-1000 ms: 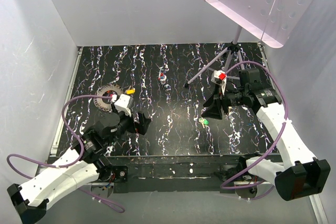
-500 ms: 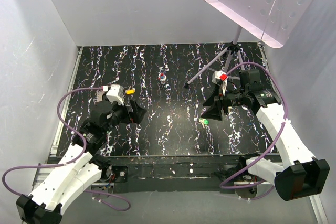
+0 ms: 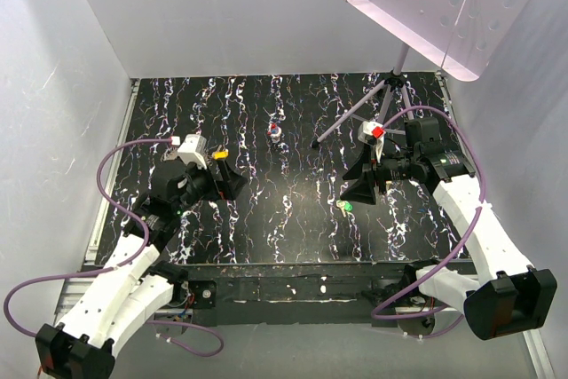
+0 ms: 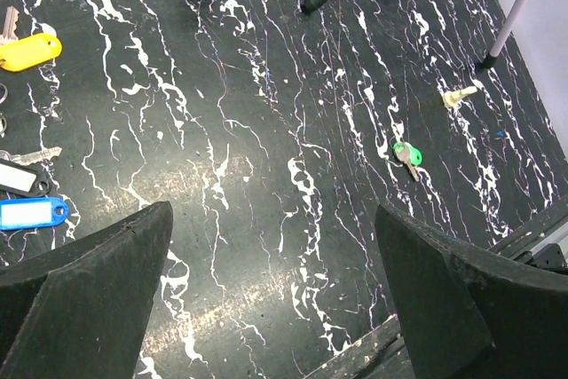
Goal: Put the keys on the keyring
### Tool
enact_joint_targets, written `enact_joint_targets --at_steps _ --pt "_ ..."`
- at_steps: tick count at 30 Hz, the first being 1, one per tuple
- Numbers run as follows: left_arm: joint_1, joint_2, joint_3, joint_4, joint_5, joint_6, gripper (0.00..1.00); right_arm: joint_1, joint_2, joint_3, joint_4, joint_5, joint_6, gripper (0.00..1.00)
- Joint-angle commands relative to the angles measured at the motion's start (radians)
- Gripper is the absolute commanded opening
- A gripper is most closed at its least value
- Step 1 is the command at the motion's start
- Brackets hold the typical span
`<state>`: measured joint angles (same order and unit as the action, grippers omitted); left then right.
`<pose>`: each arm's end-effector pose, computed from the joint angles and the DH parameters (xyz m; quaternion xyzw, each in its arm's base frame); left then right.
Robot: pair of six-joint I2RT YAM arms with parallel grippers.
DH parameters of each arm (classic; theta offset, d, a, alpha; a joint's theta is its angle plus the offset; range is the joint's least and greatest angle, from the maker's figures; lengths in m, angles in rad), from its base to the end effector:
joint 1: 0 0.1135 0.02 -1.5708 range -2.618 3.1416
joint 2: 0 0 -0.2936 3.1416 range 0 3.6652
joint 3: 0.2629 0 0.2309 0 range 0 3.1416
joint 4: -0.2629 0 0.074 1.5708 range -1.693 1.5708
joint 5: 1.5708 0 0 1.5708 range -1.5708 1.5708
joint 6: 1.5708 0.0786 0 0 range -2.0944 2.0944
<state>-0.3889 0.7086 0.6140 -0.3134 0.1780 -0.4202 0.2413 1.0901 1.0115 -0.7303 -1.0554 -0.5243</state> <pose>0.1462 -0.0749 0.2832 0.0358 0.8330 -0.2836 0.4736 0.1672 0.1116 0.3346 -0.4732 0.6741 0.4175 0.3839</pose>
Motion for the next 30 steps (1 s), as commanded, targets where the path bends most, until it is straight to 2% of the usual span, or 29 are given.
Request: enact_joint_targets --at_steps 1,30 --pt "0.021 0.009 0.047 0.01 0.034 0.004 0.98 -0.007 -0.013 -0.008 0.003 -0.029 -0.017 0.73" --pt "0.091 0.074 0.095 -0.03 0.02 0.08 0.98 -0.007 -0.01 -0.007 -0.015 -0.032 -0.037 0.73"
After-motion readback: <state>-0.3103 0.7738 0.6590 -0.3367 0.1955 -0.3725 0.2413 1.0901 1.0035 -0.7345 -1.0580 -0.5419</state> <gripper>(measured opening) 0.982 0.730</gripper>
